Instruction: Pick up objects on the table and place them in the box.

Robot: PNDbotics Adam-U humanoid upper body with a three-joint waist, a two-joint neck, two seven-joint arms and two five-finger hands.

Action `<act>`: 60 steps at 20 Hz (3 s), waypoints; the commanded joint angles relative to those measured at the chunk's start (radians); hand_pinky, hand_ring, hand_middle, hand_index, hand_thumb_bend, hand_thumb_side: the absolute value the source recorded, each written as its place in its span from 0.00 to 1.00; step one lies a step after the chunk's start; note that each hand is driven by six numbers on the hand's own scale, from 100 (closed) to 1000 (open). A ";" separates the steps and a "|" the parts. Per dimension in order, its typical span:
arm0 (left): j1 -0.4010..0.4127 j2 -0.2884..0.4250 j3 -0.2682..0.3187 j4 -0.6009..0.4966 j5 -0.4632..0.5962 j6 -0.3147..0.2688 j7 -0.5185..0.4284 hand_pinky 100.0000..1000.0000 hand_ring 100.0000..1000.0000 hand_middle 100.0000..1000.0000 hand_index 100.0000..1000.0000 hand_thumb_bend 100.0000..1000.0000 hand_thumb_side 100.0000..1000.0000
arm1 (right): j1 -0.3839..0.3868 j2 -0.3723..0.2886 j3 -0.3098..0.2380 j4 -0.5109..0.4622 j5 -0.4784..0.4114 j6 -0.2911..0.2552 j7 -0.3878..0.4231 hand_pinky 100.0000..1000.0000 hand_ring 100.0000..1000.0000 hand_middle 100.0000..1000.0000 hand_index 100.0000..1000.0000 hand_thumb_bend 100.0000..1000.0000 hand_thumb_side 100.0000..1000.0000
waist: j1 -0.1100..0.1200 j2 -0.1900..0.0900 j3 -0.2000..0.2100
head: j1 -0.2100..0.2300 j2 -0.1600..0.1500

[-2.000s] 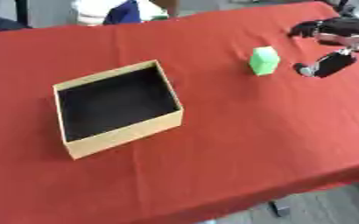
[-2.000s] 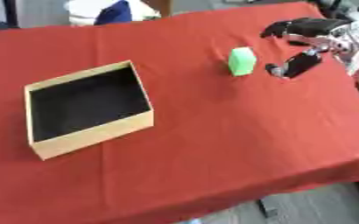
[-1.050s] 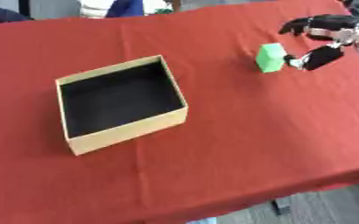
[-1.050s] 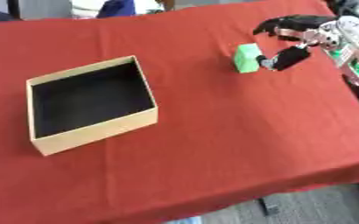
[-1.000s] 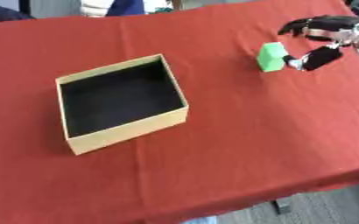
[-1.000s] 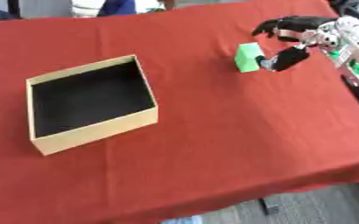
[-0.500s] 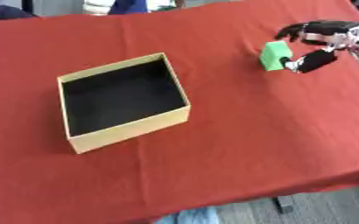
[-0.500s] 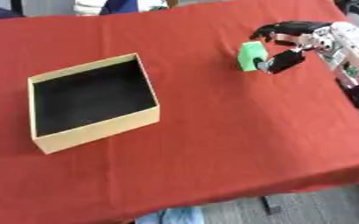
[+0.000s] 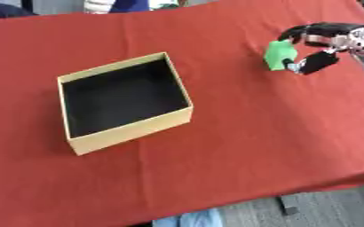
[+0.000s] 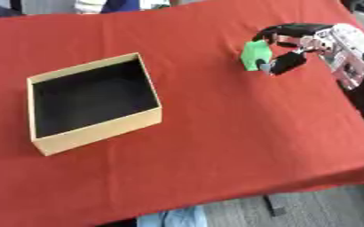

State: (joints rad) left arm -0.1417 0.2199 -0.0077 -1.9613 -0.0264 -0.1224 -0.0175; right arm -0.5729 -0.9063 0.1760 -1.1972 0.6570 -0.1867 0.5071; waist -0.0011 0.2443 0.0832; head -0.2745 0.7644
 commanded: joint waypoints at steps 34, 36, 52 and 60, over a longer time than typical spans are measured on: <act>-0.011 0.015 0.000 -0.022 0.001 -0.002 -0.006 0.66 0.58 0.55 0.62 0.00 0.60 | -0.010 -0.049 -0.045 -0.008 0.078 0.002 -0.033 0.82 0.89 1.00 1.00 0.09 0.49 | 0.003 -0.006 -0.003 | 0.010 -0.020; -0.011 0.015 0.000 -0.023 0.001 -0.002 -0.006 0.66 0.58 0.55 0.62 0.00 0.60 | -0.012 -0.049 -0.047 0.001 0.086 0.003 -0.036 0.82 0.89 1.00 1.00 0.09 0.49 | 0.005 -0.005 -0.001 | 0.010 -0.022; -0.020 0.013 -0.004 -0.027 0.001 -0.001 -0.009 0.66 0.58 0.55 0.62 0.00 0.60 | -0.041 -0.038 -0.065 0.044 0.127 0.004 -0.056 0.82 0.89 1.00 1.00 0.08 0.46 | 0.010 0.008 0.015 | 0.014 -0.039; -0.023 0.011 -0.005 -0.028 0.002 -0.001 -0.011 0.66 0.58 0.55 0.62 0.00 0.61 | -0.058 -0.030 -0.073 0.063 0.144 0.006 -0.064 0.82 0.89 1.00 1.00 0.07 0.45 | 0.012 0.016 0.018 | 0.007 -0.047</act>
State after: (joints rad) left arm -0.1515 0.2188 -0.0138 -1.9680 -0.0264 -0.1222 -0.0253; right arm -0.6133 -0.9103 0.1190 -1.1331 0.7927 -0.1815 0.4494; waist 0.0120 0.2738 0.1007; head -0.2647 0.7282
